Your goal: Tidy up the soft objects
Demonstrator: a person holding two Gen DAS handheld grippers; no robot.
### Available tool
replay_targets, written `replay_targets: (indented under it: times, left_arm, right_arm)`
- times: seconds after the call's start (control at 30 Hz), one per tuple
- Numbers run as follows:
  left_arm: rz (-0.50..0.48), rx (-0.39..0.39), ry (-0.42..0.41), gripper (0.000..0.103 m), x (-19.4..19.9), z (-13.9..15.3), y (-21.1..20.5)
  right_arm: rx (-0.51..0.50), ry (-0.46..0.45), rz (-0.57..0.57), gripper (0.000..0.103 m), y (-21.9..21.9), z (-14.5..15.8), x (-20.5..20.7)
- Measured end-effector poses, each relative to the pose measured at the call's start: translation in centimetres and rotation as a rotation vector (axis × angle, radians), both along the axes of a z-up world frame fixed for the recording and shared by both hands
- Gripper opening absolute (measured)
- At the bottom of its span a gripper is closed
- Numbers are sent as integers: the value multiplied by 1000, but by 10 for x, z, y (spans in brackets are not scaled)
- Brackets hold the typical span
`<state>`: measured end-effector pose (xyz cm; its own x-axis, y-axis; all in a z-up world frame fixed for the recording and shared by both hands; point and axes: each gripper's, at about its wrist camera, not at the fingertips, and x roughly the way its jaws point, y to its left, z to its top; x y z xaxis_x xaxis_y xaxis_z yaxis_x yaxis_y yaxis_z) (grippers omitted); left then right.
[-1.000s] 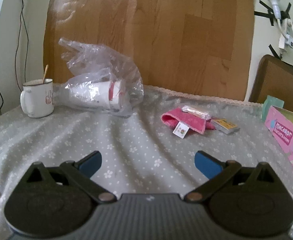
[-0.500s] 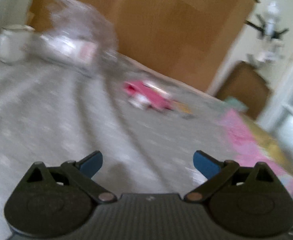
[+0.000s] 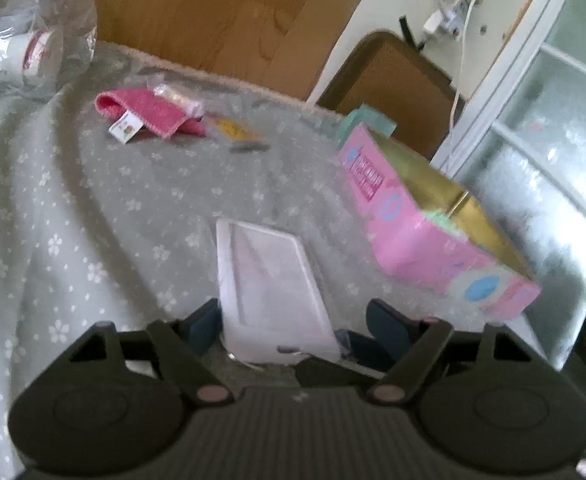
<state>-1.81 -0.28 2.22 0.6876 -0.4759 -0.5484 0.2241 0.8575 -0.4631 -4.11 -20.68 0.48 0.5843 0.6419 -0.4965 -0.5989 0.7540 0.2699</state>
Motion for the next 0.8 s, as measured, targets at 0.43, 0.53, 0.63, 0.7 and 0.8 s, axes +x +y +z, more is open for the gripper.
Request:
replay_targets:
  times: [0.43, 0.53, 0.63, 0.7, 0.8]
  left_arm:
    - [-299, 17, -265, 82, 49, 90, -147]
    - [-318, 121, -303, 102, 73, 82, -196]
    - [-204, 290, -276, 99, 97, 65, -220]
    - [-171, 249, -242, 96, 96, 61, -206]
    - [-129, 214, -294, 101, 73, 61, -164]
  right_arm:
    - [53, -360, -362, 35, -103, 59, -26]
    - [73, -338, -466, 39, -139, 57, -11]
    - [-24, -301, -560, 53, -142, 43, 33]
    - [-112, -269, -639, 52, -142, 28, 56]
    - [-3, -294, -654, 52, -151, 23, 39]
